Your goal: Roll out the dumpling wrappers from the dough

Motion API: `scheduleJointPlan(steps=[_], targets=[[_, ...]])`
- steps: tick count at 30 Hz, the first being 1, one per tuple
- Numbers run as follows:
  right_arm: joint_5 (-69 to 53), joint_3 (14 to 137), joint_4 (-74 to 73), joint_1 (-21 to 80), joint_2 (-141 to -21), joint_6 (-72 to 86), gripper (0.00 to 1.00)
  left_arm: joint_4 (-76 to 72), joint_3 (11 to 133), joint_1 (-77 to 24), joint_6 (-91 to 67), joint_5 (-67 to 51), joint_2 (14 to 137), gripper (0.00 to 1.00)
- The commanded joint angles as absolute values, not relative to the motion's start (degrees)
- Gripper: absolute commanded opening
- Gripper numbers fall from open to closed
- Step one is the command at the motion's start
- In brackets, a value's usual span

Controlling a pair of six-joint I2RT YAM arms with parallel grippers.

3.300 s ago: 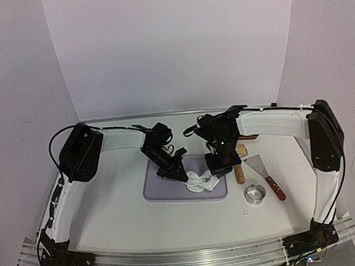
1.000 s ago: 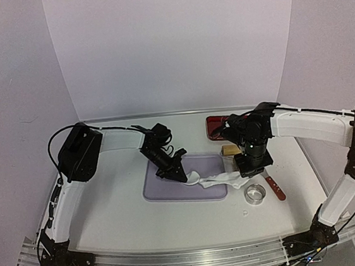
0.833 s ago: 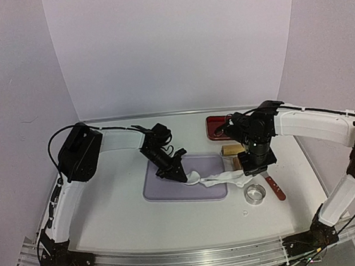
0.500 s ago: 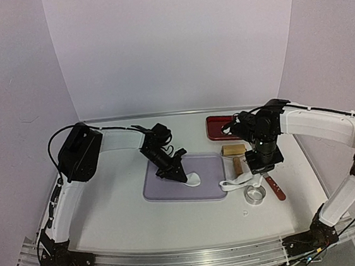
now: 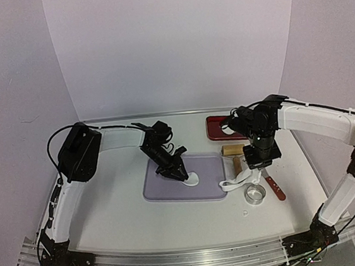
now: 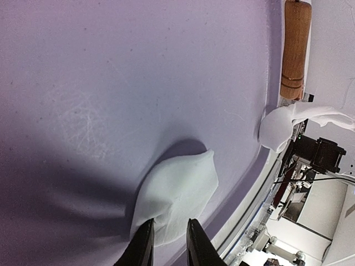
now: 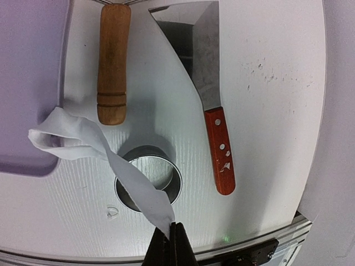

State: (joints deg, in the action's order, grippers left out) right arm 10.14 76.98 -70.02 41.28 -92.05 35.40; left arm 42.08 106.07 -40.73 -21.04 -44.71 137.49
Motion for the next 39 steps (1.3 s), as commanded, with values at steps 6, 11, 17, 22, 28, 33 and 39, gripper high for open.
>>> scheduleJointPlan(steps=[6,11,17,22,28,33,39], targets=[[9.6,81.9,-69.7,41.1,-94.8,35.3,0.0,43.7,110.0,-40.4,-20.7,-44.4,133.3,0.23],[7.9,84.2,-68.0,41.1,-94.8,35.0,0.0,41.5,110.2,-40.4,-20.9,-48.9,132.1,0.25],[6.8,87.3,-66.5,41.1,-94.7,34.5,0.0,41.0,110.4,-40.3,-20.6,-52.2,132.2,0.27],[15.9,88.8,-67.0,41.0,-90.0,37.0,0.0,40.4,109.7,-40.0,-20.8,-52.2,131.7,0.27],[26.4,89.0,-71.7,37.7,-85.2,43.9,0.0,40.8,109.9,-40.0,-20.7,-51.8,132.3,0.27],[30.5,90.1,-76.1,35.3,-86.3,46.6,0.01,41.1,110.2,-39.9,-20.7,-51.3,132.5,0.27],[24.2,92.1,-78.4,30.0,-91.1,46.0,0.89,41.1,109.6,-39.9,-21.0,-50.6,132.2,0.27]])
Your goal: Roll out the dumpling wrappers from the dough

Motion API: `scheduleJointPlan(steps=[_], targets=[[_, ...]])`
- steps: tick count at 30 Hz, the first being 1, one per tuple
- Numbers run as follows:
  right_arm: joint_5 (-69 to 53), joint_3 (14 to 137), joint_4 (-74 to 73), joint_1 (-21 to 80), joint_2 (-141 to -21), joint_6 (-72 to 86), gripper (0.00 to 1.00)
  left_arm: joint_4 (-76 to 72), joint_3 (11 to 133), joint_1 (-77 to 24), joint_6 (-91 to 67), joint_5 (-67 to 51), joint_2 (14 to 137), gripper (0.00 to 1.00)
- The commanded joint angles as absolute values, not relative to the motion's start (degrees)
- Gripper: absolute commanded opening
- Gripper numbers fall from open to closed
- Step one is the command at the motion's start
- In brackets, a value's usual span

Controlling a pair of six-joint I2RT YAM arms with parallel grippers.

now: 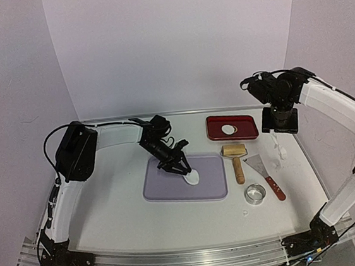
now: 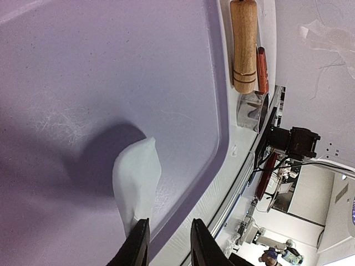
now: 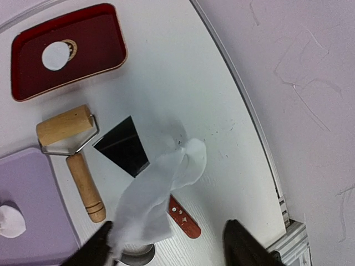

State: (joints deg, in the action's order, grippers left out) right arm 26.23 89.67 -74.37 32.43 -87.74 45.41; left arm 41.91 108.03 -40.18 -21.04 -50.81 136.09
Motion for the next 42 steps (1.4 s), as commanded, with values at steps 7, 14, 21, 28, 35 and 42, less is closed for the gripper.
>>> scheduleJointPlan(steps=[7,14,21,28,35,42], targets=[[12.5,95.6,-71.6,29.9,-93.9,39.9,0.98,40.2,109.5,-39.9,-21.9,-50.9,132.3,0.27],[-4.5,89.8,-60.6,29.6,-96.7,42.0,0.98,40.2,110.2,-39.9,-22.6,-51.3,132.7,0.27],[-7.1,84.7,-54.6,29.6,-97.6,43.7,0.98,39.7,108.7,-39.9,-23.0,-50.4,131.3,0.27],[-19.5,78.5,-38.8,29.6,-100.0,48.3,0.98,40.8,110.1,-39.9,-22.8,-49.2,131.3,0.27],[-21.5,80.0,-33.1,29.7,-107.4,49.6,0.92,40.1,110.4,-39.9,-23.2,-48.5,131.5,0.32],[-26.4,78.7,-23.3,29.8,-111.6,52.1,0.71,35.3,107.9,-39.3,-25.3,-51.7,130.9,0.38]])
